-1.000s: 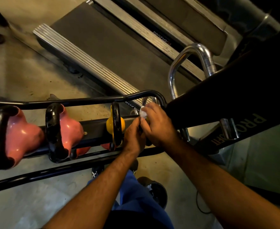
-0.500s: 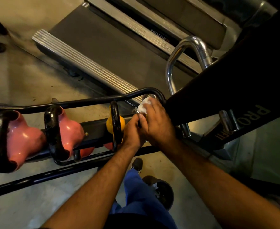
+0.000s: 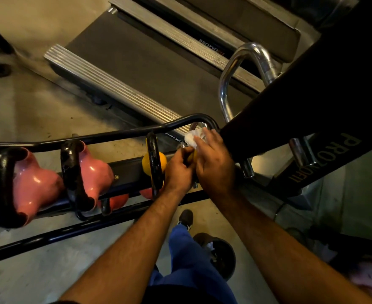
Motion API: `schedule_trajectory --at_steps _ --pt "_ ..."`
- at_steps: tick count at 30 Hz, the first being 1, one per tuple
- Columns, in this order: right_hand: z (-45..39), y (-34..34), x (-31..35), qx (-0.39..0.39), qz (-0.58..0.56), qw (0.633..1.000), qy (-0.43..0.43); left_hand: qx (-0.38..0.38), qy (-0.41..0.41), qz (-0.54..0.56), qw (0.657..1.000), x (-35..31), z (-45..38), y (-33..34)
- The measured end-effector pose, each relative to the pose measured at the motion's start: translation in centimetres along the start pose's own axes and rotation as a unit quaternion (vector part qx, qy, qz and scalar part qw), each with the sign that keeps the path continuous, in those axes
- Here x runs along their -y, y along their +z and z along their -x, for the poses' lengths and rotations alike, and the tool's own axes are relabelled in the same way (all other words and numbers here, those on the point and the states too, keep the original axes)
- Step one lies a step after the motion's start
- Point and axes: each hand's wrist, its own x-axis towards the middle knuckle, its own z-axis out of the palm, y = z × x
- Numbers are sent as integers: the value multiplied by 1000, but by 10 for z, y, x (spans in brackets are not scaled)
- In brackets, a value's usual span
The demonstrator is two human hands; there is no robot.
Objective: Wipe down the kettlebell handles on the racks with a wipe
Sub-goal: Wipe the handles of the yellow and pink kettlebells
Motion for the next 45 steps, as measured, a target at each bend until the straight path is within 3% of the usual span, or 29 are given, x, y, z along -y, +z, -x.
schedule_trajectory --at_steps 10,17,19,22,24,32,38,40,45 --pt "14 -2 -1 -18 -55 998 -5 -5 2 -6 1000 6 -1 -1" --pt "28 -9 -31 44 -30 989 -140 -5 13 6 1000 5 0 0" --pt "10 -10 -35 32 -36 991 -121 -18 14 -29 999 7 -5 2" --pt "8 -3 -25 35 -59 992 -103 -36 -19 18 999 4 -4 3" --pt "23 -4 -23 62 -39 988 -135 -43 -26 50 997 3 -2 3" --pt "45 -18 -42 72 95 957 -264 -24 -2 -7 1000 6 -2 2" --pt "35 -25 -66 112 156 901 -388 -40 -7 2 999 8 -5 5" --pt "30 -26 -66 99 156 906 -382 -40 0 -14 999 9 -7 4" --pt "42 -14 -52 37 117 956 -267 -56 10 -68 996 9 -10 3"
